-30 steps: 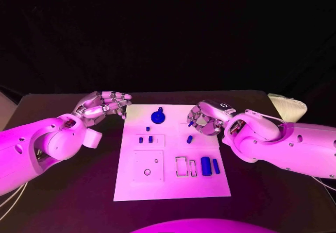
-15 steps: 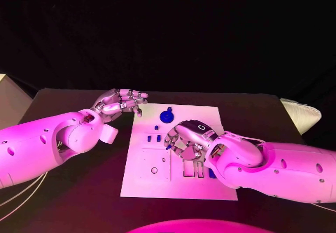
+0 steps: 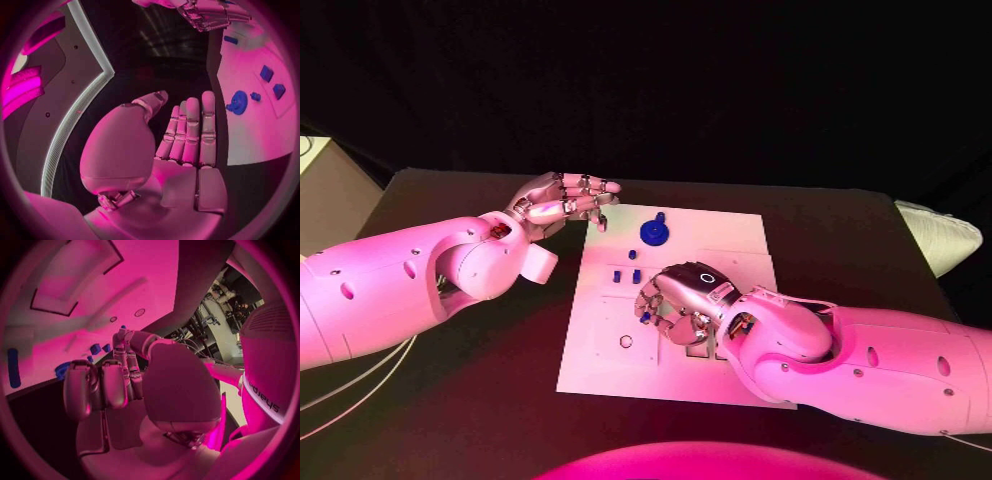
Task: Assemble the parts on the task board
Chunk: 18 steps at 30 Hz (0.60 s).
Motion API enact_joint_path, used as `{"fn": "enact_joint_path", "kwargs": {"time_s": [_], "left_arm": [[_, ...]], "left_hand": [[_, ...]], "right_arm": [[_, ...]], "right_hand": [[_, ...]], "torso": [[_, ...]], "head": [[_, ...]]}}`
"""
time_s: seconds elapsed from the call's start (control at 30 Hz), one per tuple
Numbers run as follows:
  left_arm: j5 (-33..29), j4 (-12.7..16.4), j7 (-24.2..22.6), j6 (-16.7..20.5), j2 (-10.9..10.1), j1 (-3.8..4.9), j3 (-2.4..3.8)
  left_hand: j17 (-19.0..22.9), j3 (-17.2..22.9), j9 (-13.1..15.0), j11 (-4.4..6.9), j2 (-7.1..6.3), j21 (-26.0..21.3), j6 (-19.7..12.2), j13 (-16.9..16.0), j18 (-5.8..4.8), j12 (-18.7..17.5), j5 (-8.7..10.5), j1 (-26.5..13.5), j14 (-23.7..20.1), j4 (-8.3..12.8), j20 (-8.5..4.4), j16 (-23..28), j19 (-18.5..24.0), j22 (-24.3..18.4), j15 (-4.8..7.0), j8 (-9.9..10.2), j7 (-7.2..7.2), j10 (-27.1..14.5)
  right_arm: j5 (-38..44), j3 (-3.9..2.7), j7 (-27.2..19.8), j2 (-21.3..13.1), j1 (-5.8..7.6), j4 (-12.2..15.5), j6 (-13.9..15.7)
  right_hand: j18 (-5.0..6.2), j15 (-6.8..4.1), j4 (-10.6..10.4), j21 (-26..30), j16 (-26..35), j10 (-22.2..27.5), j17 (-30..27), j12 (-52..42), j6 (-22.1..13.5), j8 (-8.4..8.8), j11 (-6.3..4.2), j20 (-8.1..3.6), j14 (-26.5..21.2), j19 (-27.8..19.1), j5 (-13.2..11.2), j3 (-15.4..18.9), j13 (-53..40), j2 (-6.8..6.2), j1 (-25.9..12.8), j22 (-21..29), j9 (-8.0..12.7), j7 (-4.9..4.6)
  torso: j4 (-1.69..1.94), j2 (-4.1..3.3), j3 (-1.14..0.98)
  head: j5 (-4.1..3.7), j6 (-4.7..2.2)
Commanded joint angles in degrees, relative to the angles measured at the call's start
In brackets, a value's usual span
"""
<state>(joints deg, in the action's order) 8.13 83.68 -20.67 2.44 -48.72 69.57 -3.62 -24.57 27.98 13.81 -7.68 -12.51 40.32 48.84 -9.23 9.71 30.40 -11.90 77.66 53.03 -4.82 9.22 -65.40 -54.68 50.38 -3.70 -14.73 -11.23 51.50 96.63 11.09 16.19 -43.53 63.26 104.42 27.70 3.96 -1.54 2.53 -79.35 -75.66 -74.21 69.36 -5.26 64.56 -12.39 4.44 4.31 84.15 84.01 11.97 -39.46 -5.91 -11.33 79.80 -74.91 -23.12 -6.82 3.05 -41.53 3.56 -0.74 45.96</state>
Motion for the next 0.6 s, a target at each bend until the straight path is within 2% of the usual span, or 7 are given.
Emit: {"fn": "enact_joint_path", "kwargs": {"time_s": [0.03, 0.23, 0.6], "left_arm": [[-0.49, 0.08, -0.05, -0.52, 0.12, 0.02, 0.06], [-0.49, 0.04, 0.03, -0.68, 0.12, 0.02, 0.06], [-0.49, -0.02, 0.13, -0.78, 0.02, 0.02, 0.06]], "left_hand": [[0.0, -0.46, 0.0, -0.04, 0.18, -0.37, 0.08, 0.07, 0.78, 0.28, 0.38, 0.41, -0.02, 0.06, 0.02, 0.26, -0.48, -0.06, -0.17, -0.21, -0.04, -0.36], [0.0, -0.46, 0.0, -0.04, 0.18, -0.37, 0.08, 0.07, 0.78, 0.28, 0.38, 0.41, -0.02, 0.06, 0.02, 0.26, -0.48, -0.06, -0.17, -0.21, -0.04, -0.36], [0.0, -0.46, 0.0, -0.04, 0.18, -0.37, 0.08, 0.07, 0.78, 0.28, 0.38, 0.41, -0.02, 0.06, 0.02, 0.26, -0.48, -0.06, -0.17, -0.21, -0.04, -0.36]], "right_arm": [[2.87, 0.01, 1.7, 0.2, -0.29, -0.18, -2.03], [3.7, 0.03, 3.08, 0.28, -0.55, -0.43, -2.04], [4.3, 0.03, 3.85, 0.29, -0.73, -0.44, -1.79]], "right_hand": [[-1.04, -0.39, -0.07, -0.02, 0.01, -2.02, -0.05, 0.17, 0.38, -0.24, -1.77, -0.42, 2.16, 1.11, 0.2, -0.18, -0.09, 0.0, -0.66, -3.81, -0.1, 0.05], [-1.04, -0.39, 0.02, -0.07, 0.02, -2.04, -0.13, 0.23, 0.37, -0.27, -1.75, -0.43, 2.14, 1.11, 0.37, -0.3, -0.14, -0.08, -0.77, -3.87, -0.15, 0.03], [-1.1, -0.39, 0.1, -0.32, -0.07, -2.11, -0.08, 0.28, 0.37, -0.32, -1.76, -0.44, 2.16, 1.21, 0.64, -0.43, -0.21, -0.16, -0.89, -4.14, -0.2, 0.04]], "torso": [[-0.02, 0.02, -0.06], [-0.01, 0.03, -0.06], [0.07, 0.0, -0.02]], "head": [[0.52, 0.32], [0.62, 0.72], [0.57, 0.97]]}}
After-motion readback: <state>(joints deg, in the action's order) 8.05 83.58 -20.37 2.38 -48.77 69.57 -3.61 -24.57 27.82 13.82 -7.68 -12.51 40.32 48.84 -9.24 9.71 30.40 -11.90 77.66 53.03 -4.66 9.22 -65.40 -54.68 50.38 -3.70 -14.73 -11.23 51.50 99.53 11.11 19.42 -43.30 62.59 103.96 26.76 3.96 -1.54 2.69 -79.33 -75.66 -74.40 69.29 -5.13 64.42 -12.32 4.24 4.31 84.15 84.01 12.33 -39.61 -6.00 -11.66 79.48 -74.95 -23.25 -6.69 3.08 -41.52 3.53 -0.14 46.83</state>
